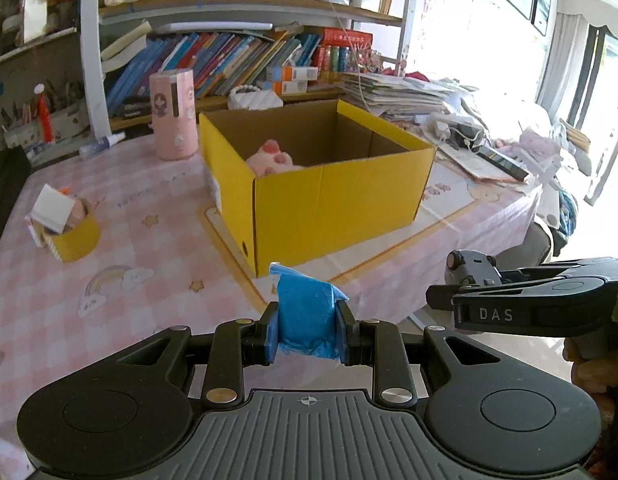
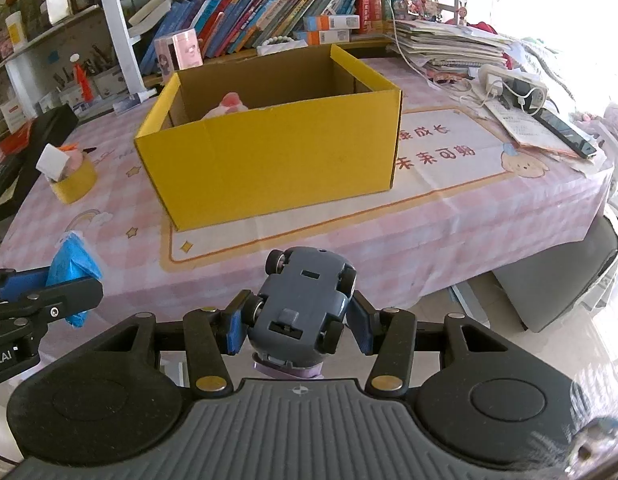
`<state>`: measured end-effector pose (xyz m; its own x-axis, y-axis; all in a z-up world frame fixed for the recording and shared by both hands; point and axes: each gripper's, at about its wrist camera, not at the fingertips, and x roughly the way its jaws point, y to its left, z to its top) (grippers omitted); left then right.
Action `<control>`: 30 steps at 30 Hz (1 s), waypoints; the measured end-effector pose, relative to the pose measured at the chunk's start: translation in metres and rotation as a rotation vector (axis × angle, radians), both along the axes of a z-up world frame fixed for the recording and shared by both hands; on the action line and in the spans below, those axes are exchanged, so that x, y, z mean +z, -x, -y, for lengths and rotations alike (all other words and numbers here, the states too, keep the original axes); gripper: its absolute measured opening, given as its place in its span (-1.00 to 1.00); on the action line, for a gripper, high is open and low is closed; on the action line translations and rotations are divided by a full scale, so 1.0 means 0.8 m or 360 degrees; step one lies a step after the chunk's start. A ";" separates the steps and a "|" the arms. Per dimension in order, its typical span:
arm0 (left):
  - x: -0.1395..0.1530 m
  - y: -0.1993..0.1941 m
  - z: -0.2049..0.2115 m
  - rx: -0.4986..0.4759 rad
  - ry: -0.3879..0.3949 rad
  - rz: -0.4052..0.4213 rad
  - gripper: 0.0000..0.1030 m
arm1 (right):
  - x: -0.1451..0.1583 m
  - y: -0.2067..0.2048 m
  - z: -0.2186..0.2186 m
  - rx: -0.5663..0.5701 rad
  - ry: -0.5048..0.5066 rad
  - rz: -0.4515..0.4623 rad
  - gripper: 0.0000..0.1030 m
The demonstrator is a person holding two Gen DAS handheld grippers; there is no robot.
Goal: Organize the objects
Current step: 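Lift the blue packet and grey toy car toward the yellow box, then lower both held items into the yellow box and open both grippers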
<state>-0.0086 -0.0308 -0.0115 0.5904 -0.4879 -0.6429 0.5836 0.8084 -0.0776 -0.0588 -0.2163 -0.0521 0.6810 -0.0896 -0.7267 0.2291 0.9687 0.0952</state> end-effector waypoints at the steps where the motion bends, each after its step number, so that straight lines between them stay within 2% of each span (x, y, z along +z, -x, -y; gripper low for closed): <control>1: 0.002 -0.002 0.003 -0.0003 0.0002 0.0014 -0.50 | 0.001 -0.003 0.002 -0.0001 0.0001 0.0003 -0.07; 11: 0.031 -0.038 0.030 0.0000 0.0028 0.0195 -0.50 | 0.024 -0.045 0.024 0.0022 0.0049 0.0119 -0.07; 21: 0.057 -0.092 0.071 0.0033 0.0053 0.0354 -0.50 | 0.077 -0.116 0.059 0.0097 0.0106 0.0359 -0.07; 25: 0.056 -0.114 0.091 0.0063 0.0048 0.0365 -0.50 | 0.088 -0.152 0.076 0.0128 0.0111 0.0412 -0.07; 30: 0.044 -0.139 0.112 0.0099 0.0013 0.0323 -0.50 | 0.084 -0.196 0.093 0.0177 0.0119 0.0396 -0.07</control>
<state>0.1027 -0.1207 0.0236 0.7367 -0.4509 -0.5039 0.5367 0.8433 0.0300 0.0982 -0.2910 0.0151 0.8465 -0.0511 -0.5299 0.0992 0.9931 0.0626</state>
